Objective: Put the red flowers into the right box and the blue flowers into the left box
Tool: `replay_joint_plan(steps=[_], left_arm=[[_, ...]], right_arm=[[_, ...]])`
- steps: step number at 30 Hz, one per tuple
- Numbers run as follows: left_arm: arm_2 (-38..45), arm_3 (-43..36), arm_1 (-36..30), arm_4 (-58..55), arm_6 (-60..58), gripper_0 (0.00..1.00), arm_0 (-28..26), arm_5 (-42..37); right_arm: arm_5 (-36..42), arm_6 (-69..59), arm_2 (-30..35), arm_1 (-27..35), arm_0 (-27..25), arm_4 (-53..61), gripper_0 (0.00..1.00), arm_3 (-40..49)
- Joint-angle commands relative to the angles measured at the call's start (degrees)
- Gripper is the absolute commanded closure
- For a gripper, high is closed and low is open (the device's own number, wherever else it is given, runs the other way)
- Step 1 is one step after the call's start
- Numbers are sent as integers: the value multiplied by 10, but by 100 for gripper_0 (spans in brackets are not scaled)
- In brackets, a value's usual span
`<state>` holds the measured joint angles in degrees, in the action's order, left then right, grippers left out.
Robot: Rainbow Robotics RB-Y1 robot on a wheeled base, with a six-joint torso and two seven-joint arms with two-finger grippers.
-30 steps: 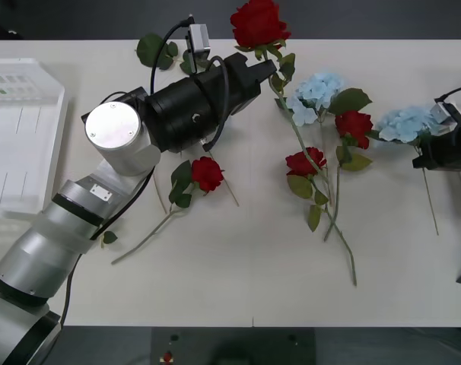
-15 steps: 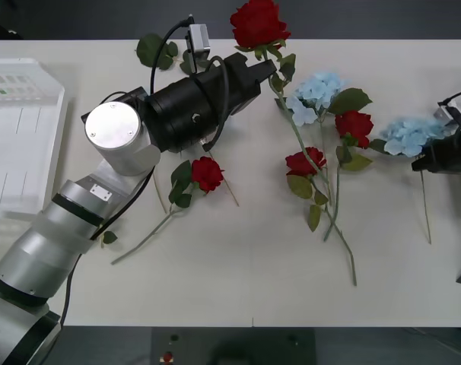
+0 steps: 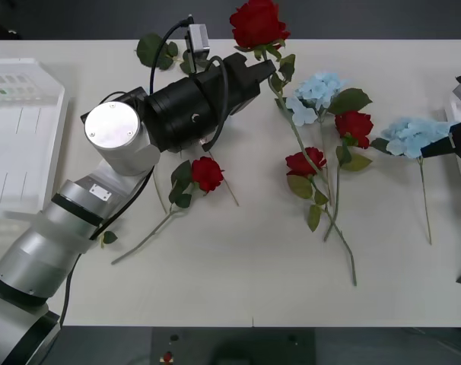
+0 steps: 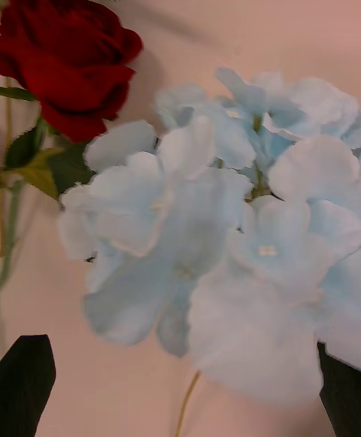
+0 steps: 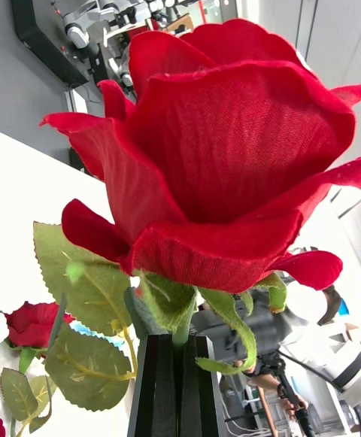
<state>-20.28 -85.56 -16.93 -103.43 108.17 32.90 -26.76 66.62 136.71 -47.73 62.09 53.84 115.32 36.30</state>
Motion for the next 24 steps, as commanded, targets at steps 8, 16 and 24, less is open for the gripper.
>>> replay_joint_plan(steps=[8,16,24], left_arm=[[7,-10,-17,-9,13,100,13,2],[7,-10,-18,-12,13,100,13,1],[7,-10,-19,-13,12,100,13,1]], right_arm=[[16,183,-107,88,-32,255,0,143],[14,183,28,61,-135,293,0,229],[3,183,156,21,-225,311,0,352]])
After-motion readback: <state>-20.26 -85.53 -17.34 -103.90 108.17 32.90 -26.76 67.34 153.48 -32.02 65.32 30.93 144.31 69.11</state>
